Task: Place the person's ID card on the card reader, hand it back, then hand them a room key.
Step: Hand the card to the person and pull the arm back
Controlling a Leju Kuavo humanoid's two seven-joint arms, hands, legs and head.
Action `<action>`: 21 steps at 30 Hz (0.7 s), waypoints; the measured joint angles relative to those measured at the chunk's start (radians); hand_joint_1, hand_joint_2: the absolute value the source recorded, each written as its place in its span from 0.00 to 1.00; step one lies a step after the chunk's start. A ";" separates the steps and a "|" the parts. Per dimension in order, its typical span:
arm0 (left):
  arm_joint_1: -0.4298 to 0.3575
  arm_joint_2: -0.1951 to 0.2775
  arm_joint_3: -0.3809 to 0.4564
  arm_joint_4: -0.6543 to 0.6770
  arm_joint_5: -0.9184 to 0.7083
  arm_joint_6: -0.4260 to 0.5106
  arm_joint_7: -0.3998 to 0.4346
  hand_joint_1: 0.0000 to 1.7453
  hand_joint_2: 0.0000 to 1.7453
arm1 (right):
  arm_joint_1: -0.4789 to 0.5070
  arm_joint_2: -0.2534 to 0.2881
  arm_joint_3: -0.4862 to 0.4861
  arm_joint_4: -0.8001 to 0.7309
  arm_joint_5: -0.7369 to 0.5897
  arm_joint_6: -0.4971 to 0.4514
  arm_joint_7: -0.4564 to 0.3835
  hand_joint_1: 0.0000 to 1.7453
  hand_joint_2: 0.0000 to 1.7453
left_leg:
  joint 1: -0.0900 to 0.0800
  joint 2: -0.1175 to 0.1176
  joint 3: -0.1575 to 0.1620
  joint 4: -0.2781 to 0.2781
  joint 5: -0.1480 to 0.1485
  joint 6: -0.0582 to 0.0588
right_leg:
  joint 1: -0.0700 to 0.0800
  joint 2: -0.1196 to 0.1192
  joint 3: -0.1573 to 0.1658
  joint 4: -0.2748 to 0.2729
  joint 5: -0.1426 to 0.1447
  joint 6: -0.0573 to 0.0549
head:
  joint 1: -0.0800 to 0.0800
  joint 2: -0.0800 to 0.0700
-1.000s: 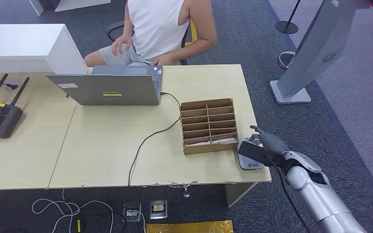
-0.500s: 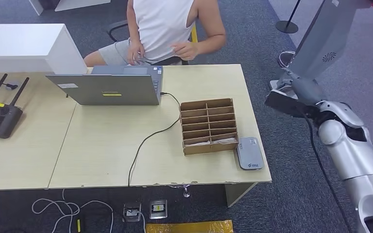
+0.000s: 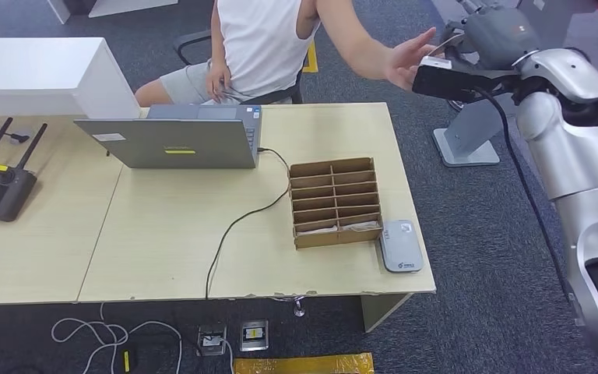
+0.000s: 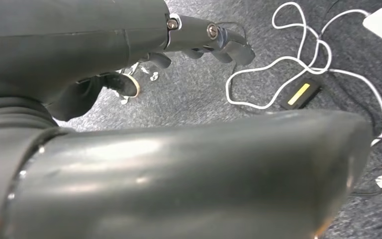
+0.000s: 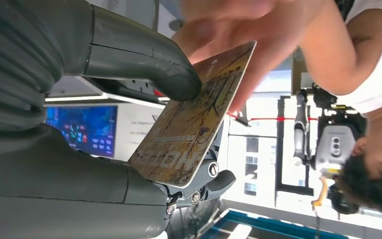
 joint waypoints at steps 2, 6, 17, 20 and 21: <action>-0.006 -0.001 0.000 0.000 0.000 -0.002 0.001 0.00 0.00 | -0.026 0.038 0.025 0.052 0.022 -0.042 -0.003 1.00 1.00 | 0.000 0.000 0.000 0.000 0.000 0.000 | 0.000 0.000 0.000 0.000 0.000 0.000 | 0.000 0.000; -0.010 -0.001 0.000 0.000 0.003 -0.001 0.001 0.00 0.00 | -0.074 0.111 0.066 0.159 0.044 -0.128 0.014 1.00 1.00 | 0.000 0.000 0.000 0.000 0.000 0.000 | 0.000 0.000 -0.001 0.000 0.000 0.000 | 0.000 0.000; -0.010 0.000 0.000 0.000 0.003 -0.011 0.004 0.00 0.00 | -0.112 0.226 0.122 0.351 0.070 -0.197 0.042 0.42 1.00 | 0.000 0.000 0.001 0.000 0.000 0.000 | 0.000 0.000 0.000 0.000 0.000 0.000 | 0.000 0.000; -0.010 0.000 0.000 0.000 0.003 -0.011 0.006 0.00 0.00 | -0.109 0.236 0.127 0.380 0.075 -0.203 0.044 0.00 1.00 | 0.000 0.000 0.001 0.001 0.000 0.000 | 0.000 0.000 0.000 0.000 0.000 -0.001 | 0.000 0.000; -0.010 0.000 0.000 0.000 0.003 -0.011 0.007 0.00 0.00 | -0.108 0.238 0.128 0.385 0.076 -0.203 0.046 0.00 1.00 | 0.000 0.000 0.001 0.001 0.000 0.000 | 0.000 0.000 0.000 0.000 0.000 -0.001 | 0.000 0.000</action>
